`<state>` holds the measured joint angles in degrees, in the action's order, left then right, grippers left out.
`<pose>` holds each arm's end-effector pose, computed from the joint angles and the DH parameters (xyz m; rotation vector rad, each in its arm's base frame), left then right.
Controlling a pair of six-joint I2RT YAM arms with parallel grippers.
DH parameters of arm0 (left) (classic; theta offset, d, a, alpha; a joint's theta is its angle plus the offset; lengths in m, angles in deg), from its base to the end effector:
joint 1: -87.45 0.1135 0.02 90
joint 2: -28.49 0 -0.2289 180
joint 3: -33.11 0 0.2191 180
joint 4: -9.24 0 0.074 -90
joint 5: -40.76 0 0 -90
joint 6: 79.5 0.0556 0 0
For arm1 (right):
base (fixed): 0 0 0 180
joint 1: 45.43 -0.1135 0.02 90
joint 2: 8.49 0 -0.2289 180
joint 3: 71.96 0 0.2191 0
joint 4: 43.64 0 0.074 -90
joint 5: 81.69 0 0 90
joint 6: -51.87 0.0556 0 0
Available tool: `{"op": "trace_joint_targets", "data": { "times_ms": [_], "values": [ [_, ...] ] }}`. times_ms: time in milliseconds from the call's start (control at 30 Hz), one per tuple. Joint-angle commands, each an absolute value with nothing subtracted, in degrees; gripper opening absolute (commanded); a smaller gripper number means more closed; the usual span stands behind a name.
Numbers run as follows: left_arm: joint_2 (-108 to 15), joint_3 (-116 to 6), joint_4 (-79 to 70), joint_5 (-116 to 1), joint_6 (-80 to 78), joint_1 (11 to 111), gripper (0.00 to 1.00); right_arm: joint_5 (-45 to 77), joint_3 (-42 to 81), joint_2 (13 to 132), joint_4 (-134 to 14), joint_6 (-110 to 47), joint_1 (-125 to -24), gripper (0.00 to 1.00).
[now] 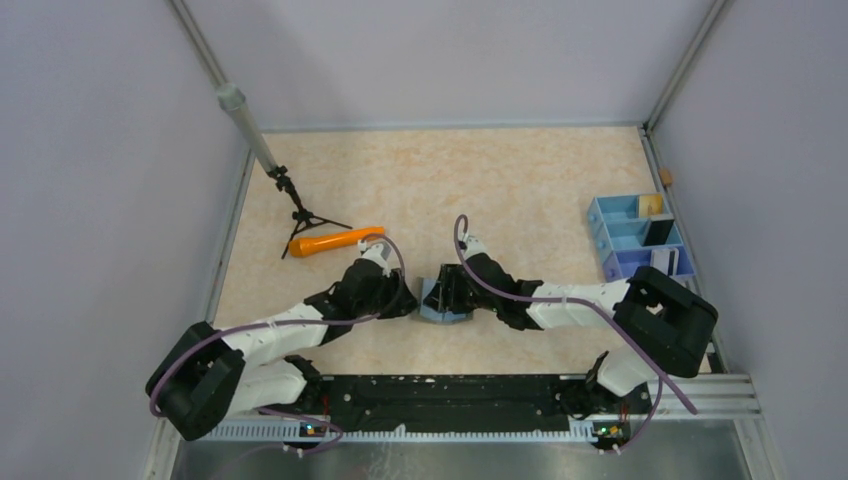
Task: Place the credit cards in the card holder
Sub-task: Open the card holder at the center of the board.
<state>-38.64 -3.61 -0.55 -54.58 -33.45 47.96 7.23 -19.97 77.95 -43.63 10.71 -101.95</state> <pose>0.1656 -0.1431 0.1300 -0.0419 2.4225 -0.8326 0.1627 0.2441 0.1447 -0.1464 2.3566 0.9757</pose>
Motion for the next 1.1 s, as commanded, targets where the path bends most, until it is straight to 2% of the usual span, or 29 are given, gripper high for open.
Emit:
{"op": "trace_joint_targets", "data": {
  "times_ms": [0, 200, 333, 767, 1067],
  "values": [
    [-34.5, -5.2, -4.6, -50.6, -31.3, 47.8, 0.52, 6.4, -17.3, 75.6, -42.2, 8.6, -102.5, 0.49],
    [-29.0, -5.3, -9.4, -45.3, -31.1, 47.9, 0.59, 6.0, -16.9, 73.5, -42.5, 8.0, -102.5, 0.55],
    [-26.6, -5.5, -9.5, -46.1, -30.9, 47.9, 0.61, 6.4, -16.5, 72.4, -42.5, 7.4, -102.5, 0.58],
    [-29.6, -7.4, -1.8, -54.9, -32.5, 47.9, 0.65, 5.2, -18.7, 73.3, -41.3, 8.2, -99.5, 0.58],
    [-28.5, -3.3, 2.1, -55.7, -33.1, 47.9, 0.65, 9.7, -16.3, 82.4, -37.3, 7.9, -98.8, 0.55]
  ]
}}
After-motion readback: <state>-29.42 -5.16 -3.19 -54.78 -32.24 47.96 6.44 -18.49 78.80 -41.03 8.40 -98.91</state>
